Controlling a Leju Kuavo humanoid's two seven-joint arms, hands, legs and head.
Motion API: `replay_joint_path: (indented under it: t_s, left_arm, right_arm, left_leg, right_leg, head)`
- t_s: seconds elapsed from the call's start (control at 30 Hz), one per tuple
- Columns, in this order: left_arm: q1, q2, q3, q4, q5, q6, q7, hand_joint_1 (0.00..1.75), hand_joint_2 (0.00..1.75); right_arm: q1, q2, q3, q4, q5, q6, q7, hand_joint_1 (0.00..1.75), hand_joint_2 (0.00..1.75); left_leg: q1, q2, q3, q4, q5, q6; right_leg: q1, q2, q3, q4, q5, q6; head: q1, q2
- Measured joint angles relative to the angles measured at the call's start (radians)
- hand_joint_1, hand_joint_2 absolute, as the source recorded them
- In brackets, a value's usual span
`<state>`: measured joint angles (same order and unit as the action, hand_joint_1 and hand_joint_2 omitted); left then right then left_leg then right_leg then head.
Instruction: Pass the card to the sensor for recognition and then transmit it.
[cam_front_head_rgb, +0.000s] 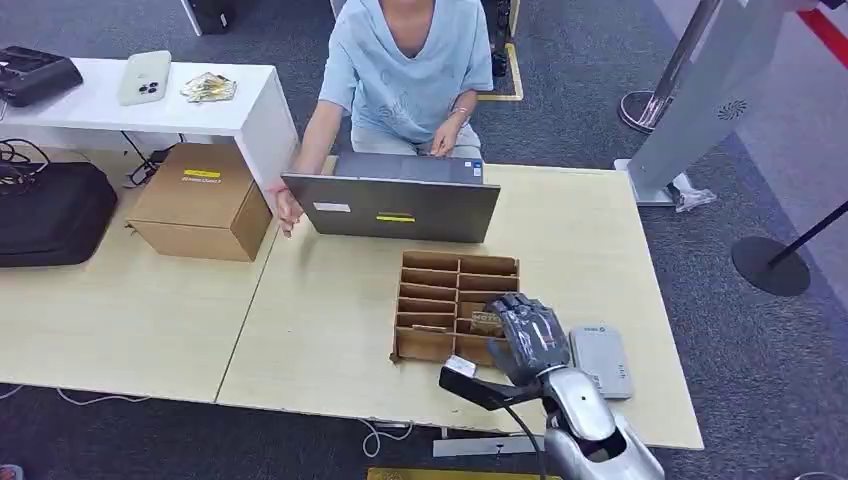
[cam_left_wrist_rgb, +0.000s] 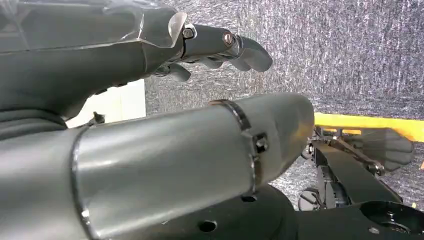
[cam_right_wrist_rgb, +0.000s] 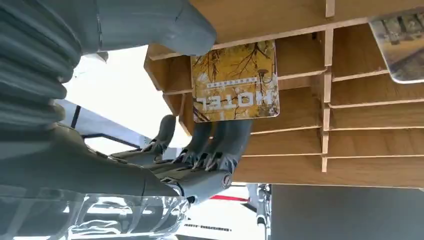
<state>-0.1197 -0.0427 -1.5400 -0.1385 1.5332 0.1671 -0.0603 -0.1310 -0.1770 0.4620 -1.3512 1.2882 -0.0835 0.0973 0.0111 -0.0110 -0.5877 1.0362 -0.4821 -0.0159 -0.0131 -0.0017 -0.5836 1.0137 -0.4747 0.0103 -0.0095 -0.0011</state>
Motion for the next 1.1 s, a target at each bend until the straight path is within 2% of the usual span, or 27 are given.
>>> replay_joint_path:
  t_s: [0.17,0.5,0.53,0.57,0.73,0.77,0.83,0.97,1.0,1.03,1.1]
  left_arm:
    - [0.0,0.0,0.0,0.0,0.0,0.0,0.0,0.0,0.0]
    - [0.0,-0.002,0.001,0.0,0.022,0.002,-0.012,0.0,0.0]
    - [0.0,-0.002,0.001,0.0,0.021,0.002,-0.012,0.0,0.0]
    - [0.0,-0.002,0.001,0.0,0.021,0.002,-0.012,0.0,0.0]
    - [0.0,-0.002,0.001,0.0,0.019,0.003,-0.012,0.0,0.0]
    - [0.0,-0.002,0.001,0.0,0.019,0.003,-0.012,0.0,0.0]
    - [0.0,-0.002,0.001,0.0,0.019,0.003,-0.012,0.0,0.0]
    - [0.0,-0.002,0.001,0.0,0.019,0.003,-0.012,0.0,0.0]
    - [0.0,-0.002,0.001,0.0,0.019,0.003,-0.012,0.0,0.0]
    - [0.0,-0.002,0.001,0.0,0.019,0.003,-0.013,0.0,0.0]
    - [0.0,-0.001,0.001,0.0,0.019,0.003,-0.013,0.0,0.0]
  right_arm:
    - [-0.004,0.0,0.005,0.004,0.0,0.0,0.0,1.36,1.75]
    - [-0.015,0.0,0.009,0.007,0.0,0.0,0.002,1.45,1.75]
    - [-0.015,0.0,0.01,0.007,-0.001,0.0,0.003,1.4,1.75]
    - [-0.015,0.0,0.01,0.006,-0.002,0.0,0.003,1.43,1.75]
    - [-0.015,0.0,0.01,0.006,-0.007,-0.002,0.003,1.4,1.75]
    - [-0.015,0.0,0.01,0.005,-0.008,-0.002,0.003,1.45,1.75]
    - [-0.015,0.0,0.01,0.003,-0.009,-0.002,0.003,1.41,1.75]
    - [-0.014,0.0,0.01,-0.003,-0.021,-0.003,0.003,1.5,1.75]
    - [-0.014,0.0,0.01,-0.005,-0.021,-0.003,0.003,1.55,1.75]
    - [-0.013,0.0,0.009,-0.008,-0.021,-0.003,0.003,1.71,1.75]
    - [-0.009,0.0,0.006,-0.016,-0.024,-0.004,0.003,1.73,1.75]
  left_leg:
    - [0.0,0.0,0.0,0.0,0.0,0.0]
    - [0.0,0.0,0.0,0.0,0.0,0.0]
    - [0.0,0.0,0.0,0.0,0.0,0.0]
    - [0.0,0.0,0.0,0.0,0.0,0.0]
    - [0.0,0.0,0.0,0.0,0.0,0.0]
    - [0.0,0.0,0.0,0.0,0.0,0.0]
    - [0.0,0.0,0.0,0.0,0.0,0.0]
    - [0.0,0.0,0.0,0.0,0.0,0.0]
    - [0.0,0.0,0.0,0.0,0.0,0.0]
    - [0.0,0.0,0.0,0.0,0.0,0.0]
    - [0.0,0.0,0.0,0.0,0.0,0.0]
  right_leg:
    - [0.0,0.0,0.0,0.0,0.0,0.0]
    - [0.0,0.0,0.0,0.0,0.0,0.0]
    - [0.0,0.0,0.0,0.0,0.0,0.0]
    - [0.0,0.0,0.0,0.0,0.0,0.0]
    - [0.0,0.0,0.0,0.0,0.0,0.0]
    - [0.0,0.0,0.0,0.0,0.0,0.0]
    - [0.0,0.0,0.0,0.0,0.0,0.0]
    - [0.0,0.0,0.0,0.0,0.0,0.0]
    - [0.0,0.0,0.0,0.0,0.0,0.0]
    - [0.0,0.0,0.0,0.0,0.0,0.0]
    - [0.0,0.0,0.0,0.0,0.0,0.0]
  head:
    - [0.0,0.0]
    - [0.0,0.0]
    - [0.0,0.0]
    - [0.0,0.0]
    - [0.0,0.0]
    - [0.0,0.0]
    - [0.0,0.0]
    - [0.0,0.0]
    - [0.0,0.0]
    - [0.0,0.0]
    - [0.0,0.0]
